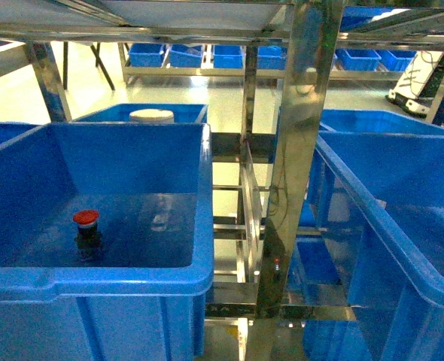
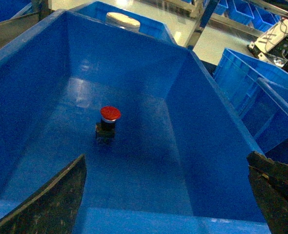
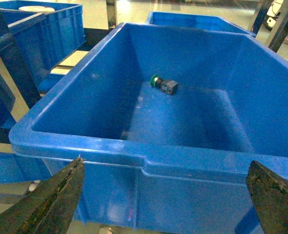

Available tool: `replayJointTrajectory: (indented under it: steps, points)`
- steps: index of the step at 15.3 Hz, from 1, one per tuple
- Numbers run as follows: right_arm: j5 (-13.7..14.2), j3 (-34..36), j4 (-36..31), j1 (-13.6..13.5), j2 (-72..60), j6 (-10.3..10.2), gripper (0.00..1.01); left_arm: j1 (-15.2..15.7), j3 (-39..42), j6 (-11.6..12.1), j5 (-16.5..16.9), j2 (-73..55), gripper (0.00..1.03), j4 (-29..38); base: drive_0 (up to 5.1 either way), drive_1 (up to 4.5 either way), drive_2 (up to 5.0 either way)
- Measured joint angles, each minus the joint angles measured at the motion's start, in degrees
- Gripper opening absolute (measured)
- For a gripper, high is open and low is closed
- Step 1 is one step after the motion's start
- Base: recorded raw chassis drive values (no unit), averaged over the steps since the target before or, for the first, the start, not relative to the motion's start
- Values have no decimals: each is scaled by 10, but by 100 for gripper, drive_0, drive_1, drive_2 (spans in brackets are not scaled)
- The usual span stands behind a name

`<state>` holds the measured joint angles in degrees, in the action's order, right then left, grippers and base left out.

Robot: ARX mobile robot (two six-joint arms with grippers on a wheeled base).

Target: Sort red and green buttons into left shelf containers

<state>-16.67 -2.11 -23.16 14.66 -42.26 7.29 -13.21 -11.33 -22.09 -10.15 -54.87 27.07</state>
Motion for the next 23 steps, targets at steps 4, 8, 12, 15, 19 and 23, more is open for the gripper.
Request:
replayJointTrajectory:
  steps: [4, 8, 12, 15, 19, 23]
  points:
    - [69, 21, -180, -52, 37, -57, 58, 30, 93, 152, -3, -15, 65, 230, 0, 0, 0]
    - [155, 15, 4, -135, 194, -65, 8, 70, 104, 210, 39, 124, 16, 131, 0, 0, 0]
    - [165, 15, 71, -149, 264, -65, 2, 133, 105, 212, 100, 240, 2, 31, 0, 0, 0]
    - [165, 15, 108, -149, 299, -65, 2, 132, 105, 212, 101, 310, 2, -32, 0, 0, 0]
    - [165, 14, 220, -149, 381, -65, 2, 132, 105, 212, 101, 377, 2, -97, 0, 0, 0]
    - [165, 14, 233, -149, 420, -65, 2, 132, 105, 212, 101, 428, 2, -149, 0, 0, 0]
